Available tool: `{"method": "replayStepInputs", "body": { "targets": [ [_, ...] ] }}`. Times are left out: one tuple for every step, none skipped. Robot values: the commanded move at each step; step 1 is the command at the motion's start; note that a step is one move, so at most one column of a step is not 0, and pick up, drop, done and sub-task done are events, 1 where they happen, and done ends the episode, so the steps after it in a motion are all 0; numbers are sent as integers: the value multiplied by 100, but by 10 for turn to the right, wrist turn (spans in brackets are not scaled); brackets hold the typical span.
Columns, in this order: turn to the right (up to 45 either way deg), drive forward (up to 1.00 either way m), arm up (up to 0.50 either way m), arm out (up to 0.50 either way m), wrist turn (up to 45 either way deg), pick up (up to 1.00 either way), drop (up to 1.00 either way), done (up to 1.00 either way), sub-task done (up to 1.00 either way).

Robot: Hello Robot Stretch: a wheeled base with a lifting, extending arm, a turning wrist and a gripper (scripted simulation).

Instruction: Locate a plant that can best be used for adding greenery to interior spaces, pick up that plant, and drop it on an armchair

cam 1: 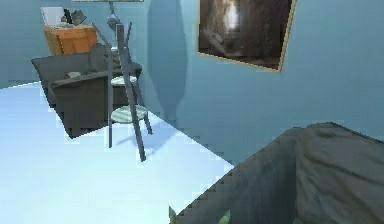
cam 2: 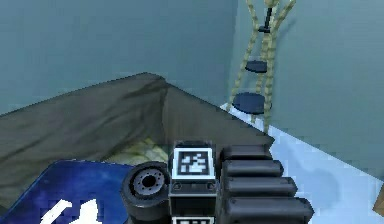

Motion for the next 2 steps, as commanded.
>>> {"method": "replayStepInputs", "body": {
  "targets": [
    [0,0,0,44,0,0,0,0,0],
    [0,0,0,0,390,0,0,0,0]
  ]
}}
